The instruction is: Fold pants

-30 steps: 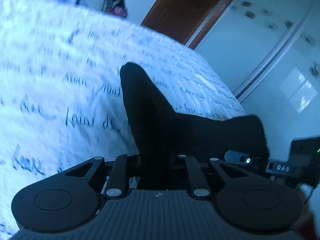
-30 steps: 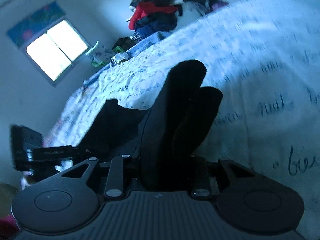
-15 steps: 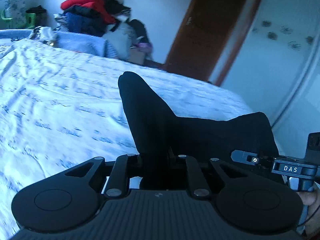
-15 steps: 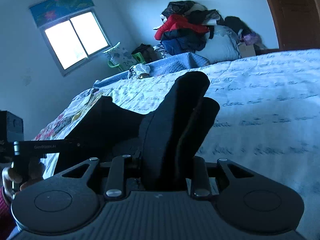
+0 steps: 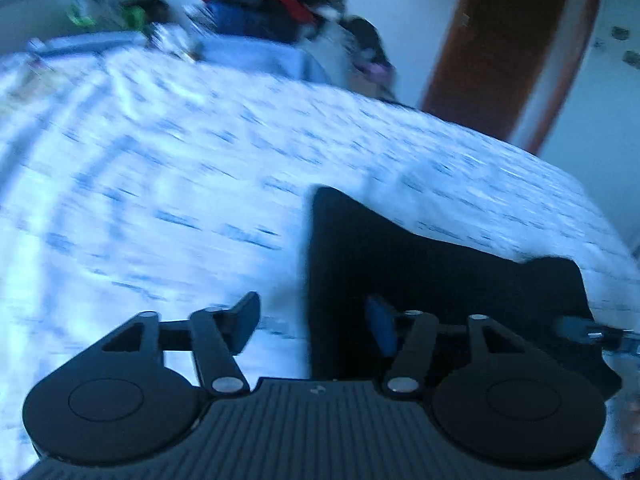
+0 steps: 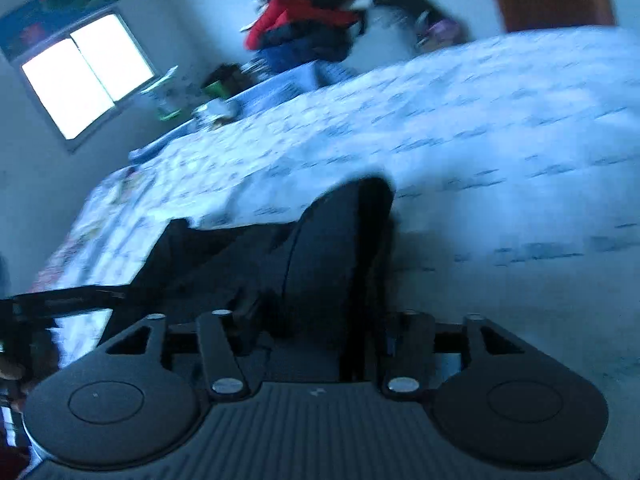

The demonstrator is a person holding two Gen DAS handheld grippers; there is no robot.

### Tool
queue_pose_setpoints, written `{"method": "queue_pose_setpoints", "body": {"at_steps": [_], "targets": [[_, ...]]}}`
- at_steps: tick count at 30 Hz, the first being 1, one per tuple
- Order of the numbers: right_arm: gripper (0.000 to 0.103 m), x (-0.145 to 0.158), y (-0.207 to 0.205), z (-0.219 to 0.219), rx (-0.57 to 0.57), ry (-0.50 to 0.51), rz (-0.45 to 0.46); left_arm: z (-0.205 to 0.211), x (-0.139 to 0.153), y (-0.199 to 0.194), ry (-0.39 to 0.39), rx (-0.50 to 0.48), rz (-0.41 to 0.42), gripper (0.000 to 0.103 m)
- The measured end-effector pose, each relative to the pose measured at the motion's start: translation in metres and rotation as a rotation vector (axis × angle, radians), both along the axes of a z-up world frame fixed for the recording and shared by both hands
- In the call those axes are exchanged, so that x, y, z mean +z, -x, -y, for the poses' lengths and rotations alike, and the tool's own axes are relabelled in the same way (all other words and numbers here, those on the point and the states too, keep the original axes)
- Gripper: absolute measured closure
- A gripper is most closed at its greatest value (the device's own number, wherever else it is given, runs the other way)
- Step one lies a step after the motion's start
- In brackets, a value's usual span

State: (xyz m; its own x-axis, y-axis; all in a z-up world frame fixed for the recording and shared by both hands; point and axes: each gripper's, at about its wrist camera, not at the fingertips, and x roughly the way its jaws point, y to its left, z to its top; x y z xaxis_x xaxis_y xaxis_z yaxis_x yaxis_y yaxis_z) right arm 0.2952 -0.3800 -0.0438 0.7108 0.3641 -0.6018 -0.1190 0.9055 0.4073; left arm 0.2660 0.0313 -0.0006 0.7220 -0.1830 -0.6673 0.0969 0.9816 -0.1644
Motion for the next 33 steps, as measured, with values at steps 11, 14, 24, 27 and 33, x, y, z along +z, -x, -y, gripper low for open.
{"method": "queue_pose_setpoints", "body": {"at_steps": [11, 14, 24, 27, 33], "targets": [[0.047, 0.016, 0.069, -0.051, 0.153, 0.271, 0.161, 0.036, -0.012, 0.055, -0.129, -0.095, -0.001, 0.028], [0.047, 0.006, 0.067, -0.058, 0.111, 0.377, 0.134, 0.025, -0.015, 0.056, -0.077, -0.054, -0.018, 0.029], [0.039, 0.011, 0.079, -0.070, 0.070, 0.363, 0.144, 0.030, -0.003, 0.079, -0.109, -0.007, -0.008, 0.024], [0.028, 0.028, 0.096, -0.066, 0.042, 0.320, 0.177, 0.034, 0.001, 0.092, -0.134, -0.006, 0.002, 0.016], [0.021, 0.038, 0.122, -0.069, 0.070, 0.296, 0.150, 0.042, 0.001, 0.118, -0.133, -0.033, -0.012, 0.014]]}}
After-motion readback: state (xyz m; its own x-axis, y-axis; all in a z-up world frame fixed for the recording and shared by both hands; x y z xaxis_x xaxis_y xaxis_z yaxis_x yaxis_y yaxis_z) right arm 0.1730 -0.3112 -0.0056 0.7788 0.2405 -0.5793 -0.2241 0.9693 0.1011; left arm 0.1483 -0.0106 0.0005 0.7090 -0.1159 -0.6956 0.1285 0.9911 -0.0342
